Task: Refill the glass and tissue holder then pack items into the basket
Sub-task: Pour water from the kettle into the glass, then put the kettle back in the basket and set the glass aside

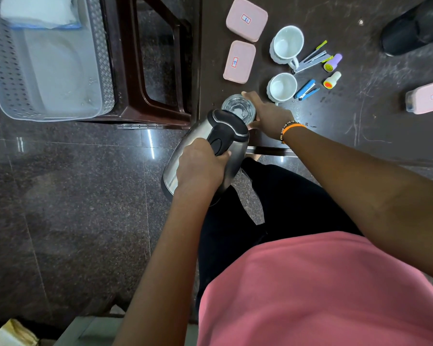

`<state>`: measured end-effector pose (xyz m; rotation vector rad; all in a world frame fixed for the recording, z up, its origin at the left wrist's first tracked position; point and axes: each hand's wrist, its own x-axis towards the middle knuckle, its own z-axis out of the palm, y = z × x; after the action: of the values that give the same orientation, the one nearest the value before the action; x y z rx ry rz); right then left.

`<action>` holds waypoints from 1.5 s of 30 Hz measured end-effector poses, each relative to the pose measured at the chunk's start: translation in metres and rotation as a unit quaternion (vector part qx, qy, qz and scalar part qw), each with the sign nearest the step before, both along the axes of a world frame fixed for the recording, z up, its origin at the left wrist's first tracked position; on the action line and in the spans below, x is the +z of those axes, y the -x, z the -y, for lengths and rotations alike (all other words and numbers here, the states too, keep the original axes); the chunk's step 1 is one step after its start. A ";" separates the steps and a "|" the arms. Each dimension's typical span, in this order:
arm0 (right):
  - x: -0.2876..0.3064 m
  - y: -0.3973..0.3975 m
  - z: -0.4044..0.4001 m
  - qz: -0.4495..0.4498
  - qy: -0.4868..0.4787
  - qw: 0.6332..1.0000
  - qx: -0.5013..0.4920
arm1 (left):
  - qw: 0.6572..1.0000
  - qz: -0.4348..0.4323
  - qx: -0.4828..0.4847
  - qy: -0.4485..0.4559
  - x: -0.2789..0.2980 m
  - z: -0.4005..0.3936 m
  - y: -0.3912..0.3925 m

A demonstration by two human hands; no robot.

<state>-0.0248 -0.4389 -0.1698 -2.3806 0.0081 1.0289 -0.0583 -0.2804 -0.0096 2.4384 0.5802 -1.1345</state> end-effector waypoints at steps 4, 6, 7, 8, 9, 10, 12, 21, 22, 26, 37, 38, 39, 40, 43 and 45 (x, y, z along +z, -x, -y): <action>0.000 0.000 -0.001 0.000 0.005 1.000 0.001 | 1.000 0.014 0.004 0.010 -0.003 -0.005 0.003; 0.000 -0.001 -0.001 -0.001 0.007 1.000 0.001 | 0.999 0.031 0.002 0.015 -0.006 -0.011 0.006; 0.000 -0.001 -0.001 -0.001 0.006 1.000 0.001 | 0.999 0.041 0.001 0.018 -0.007 -0.015 0.009; 0.000 -0.001 0.000 -0.002 0.006 1.000 0.001 | 0.998 0.051 0.004 0.022 -0.010 -0.019 0.012; 0.000 -0.001 0.000 -0.003 0.007 1.000 0.003 | 0.998 0.059 0.011 0.028 -0.012 -0.022 0.015; 0.000 -0.001 -0.001 -0.004 0.009 1.000 0.005 | 0.997 0.065 0.020 0.037 -0.013 -0.025 0.018; 0.001 -0.001 -0.001 -0.003 0.009 1.000 0.006 | 0.995 0.072 0.037 0.056 -0.014 -0.030 0.023; 0.009 0.008 -0.002 0.007 0.064 0.998 0.013 | 0.988 0.096 0.040 0.113 -0.024 -0.062 0.040; 0.010 0.009 -0.003 0.007 0.067 0.998 0.019 | 0.986 0.101 0.045 0.123 -0.024 -0.067 0.042; 0.023 0.007 -0.006 0.024 0.078 0.996 0.036 | 0.978 0.126 0.067 0.154 -0.017 -0.087 0.049; 0.082 -0.039 -0.109 0.128 -0.091 0.986 0.047 | 0.918 0.225 0.255 0.202 0.035 -0.162 0.045; 0.085 -0.046 -0.122 0.125 -0.099 0.987 0.039 | 0.911 0.241 0.268 0.201 0.041 -0.168 0.042; 0.086 -0.056 -0.137 0.132 -0.107 0.985 0.037 | 0.903 0.259 0.280 0.199 0.046 -0.177 0.037; 0.085 -0.066 -0.153 0.140 -0.119 0.982 0.037 | 0.893 0.277 0.295 0.199 0.053 -0.186 0.031; 0.089 -0.092 -0.194 0.146 -0.154 0.977 0.016 | 0.863 0.316 0.340 0.199 0.069 -0.214 0.011; 0.095 -0.107 -0.220 0.149 -0.152 0.977 0.023 | 0.850 0.343 0.356 0.180 0.077 -0.234 -0.005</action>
<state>0.0817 -0.2190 -0.0744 -2.2341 -0.2935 0.6300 -0.0531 -0.0468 0.0670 1.8315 0.8252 -0.0341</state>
